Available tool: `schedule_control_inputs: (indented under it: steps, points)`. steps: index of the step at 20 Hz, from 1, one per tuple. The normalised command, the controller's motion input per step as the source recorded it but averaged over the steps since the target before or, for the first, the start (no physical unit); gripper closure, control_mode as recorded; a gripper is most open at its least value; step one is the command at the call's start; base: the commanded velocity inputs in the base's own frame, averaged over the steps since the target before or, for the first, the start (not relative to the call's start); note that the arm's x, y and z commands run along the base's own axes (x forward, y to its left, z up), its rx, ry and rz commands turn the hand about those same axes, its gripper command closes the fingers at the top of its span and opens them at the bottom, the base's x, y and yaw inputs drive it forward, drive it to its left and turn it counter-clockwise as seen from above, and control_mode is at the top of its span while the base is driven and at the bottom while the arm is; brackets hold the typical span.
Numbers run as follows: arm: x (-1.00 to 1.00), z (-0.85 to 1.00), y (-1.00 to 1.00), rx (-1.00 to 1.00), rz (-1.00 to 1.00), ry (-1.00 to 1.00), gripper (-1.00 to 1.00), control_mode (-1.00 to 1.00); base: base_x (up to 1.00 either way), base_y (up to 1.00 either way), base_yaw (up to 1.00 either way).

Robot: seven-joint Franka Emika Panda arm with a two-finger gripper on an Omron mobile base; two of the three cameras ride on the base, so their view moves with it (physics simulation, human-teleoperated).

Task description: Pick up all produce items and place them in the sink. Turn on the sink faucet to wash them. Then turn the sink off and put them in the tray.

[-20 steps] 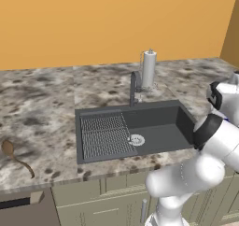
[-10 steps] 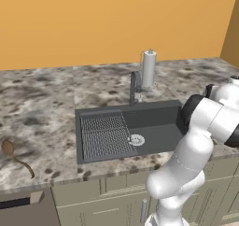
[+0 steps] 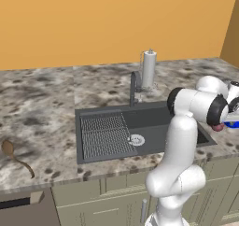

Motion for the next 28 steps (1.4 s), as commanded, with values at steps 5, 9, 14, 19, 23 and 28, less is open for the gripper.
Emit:
schedule_control_inputs:
  steps: [5,9,14,19,23,28]
  points:
    - [0.46,-0.32,-0.06,0.00,0.03,-0.10,-1.00,-1.00,0.00,0.00,0.00]
    - [0.46,-0.22,-0.03,0.00,0.06,-0.03,-1.00,-1.00,0.00,0.00,0.00]
    - [0.06,-0.31,0.00,0.00,0.05,0.00,1.00,-1.00,0.00,0.00,0.00]
    - [-0.59,0.17,0.43,-0.02,0.03,-0.15,1.00,-1.00,0.00,0.00,0.00]
    - [-0.95,0.72,0.99,-0.02,0.23,-0.05,1.00,-1.00,0.00,0.00,0.00]
    - [-0.27,0.19,1.00,-0.14,0.38,-0.04,1.00,-1.00,0.00,0.00,0.00]
